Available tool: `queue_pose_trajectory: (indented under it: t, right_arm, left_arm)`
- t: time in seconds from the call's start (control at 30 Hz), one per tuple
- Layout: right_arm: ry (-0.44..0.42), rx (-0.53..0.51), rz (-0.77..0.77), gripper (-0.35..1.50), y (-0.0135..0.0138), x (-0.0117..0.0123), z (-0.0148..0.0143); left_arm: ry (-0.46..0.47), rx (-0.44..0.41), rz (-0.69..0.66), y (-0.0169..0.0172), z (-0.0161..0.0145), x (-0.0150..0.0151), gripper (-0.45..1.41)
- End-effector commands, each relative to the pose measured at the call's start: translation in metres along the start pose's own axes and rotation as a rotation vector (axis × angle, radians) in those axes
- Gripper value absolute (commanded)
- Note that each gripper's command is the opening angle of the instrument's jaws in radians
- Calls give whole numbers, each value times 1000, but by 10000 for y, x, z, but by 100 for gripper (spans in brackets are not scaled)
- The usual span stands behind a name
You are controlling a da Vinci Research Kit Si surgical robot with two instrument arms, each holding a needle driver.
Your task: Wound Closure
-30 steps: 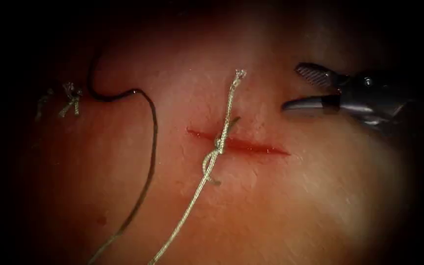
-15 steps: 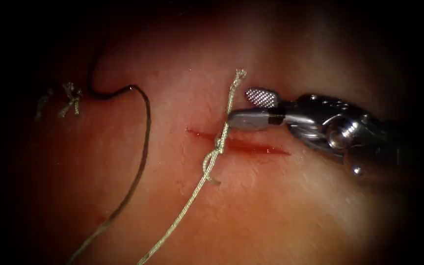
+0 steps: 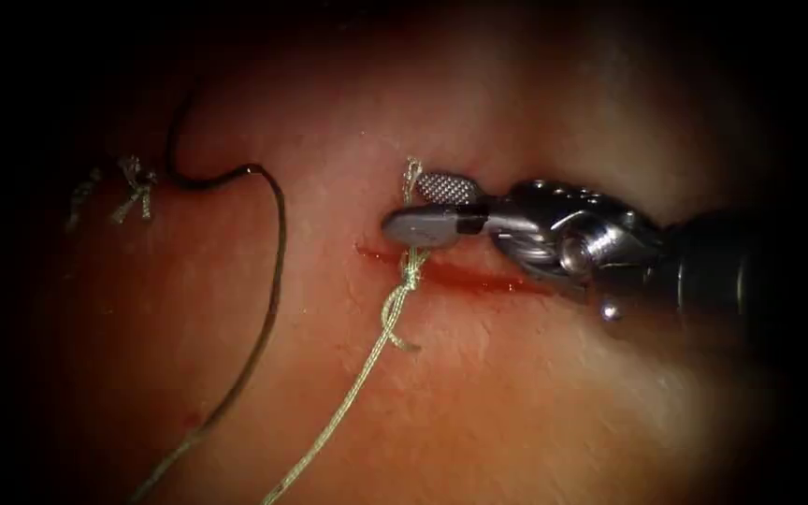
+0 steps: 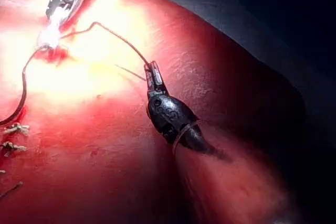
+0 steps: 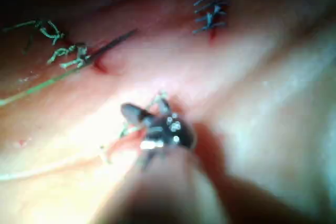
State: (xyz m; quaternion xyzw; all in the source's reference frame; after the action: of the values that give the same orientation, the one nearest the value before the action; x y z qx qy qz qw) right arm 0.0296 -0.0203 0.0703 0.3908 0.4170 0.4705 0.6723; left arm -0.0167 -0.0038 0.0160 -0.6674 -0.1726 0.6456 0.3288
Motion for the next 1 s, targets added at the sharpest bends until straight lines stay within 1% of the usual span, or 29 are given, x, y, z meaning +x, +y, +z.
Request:
queue_pose_trajectory:
  t: [0.03,0.17,0.4,0.57,0.8,0.87,0.93,0.97,1.0]
  right_arm:
    - [4,15,4,118,-2,4,1]
    - [10,32,51,116,-9,7,-6]
    - [-2,49,197,115,-13,5,-5]
    - [-8,63,209,116,-14,6,-2]
    - [-21,83,223,104,-15,9,12]
    - [-22,92,237,104,-16,10,16]
    - [-25,98,253,96,-17,11,20]
    - [-27,100,265,84,-18,11,20]
    - [-28,101,277,62,-19,12,20]
  left_arm:
    - [0,-4,-3,1,3,-8,-45]
    - [0,-4,-2,0,4,-9,-45]
    - [1,0,1,1,7,-12,-45]
    - [1,-1,1,1,7,-12,-45]
    - [1,1,3,2,7,-14,-45]
    - [1,0,3,2,6,-15,-45]
    - [1,0,4,2,5,-15,-45]
    - [1,0,4,3,4,-15,-45]
    - [1,-1,4,3,4,-15,-45]
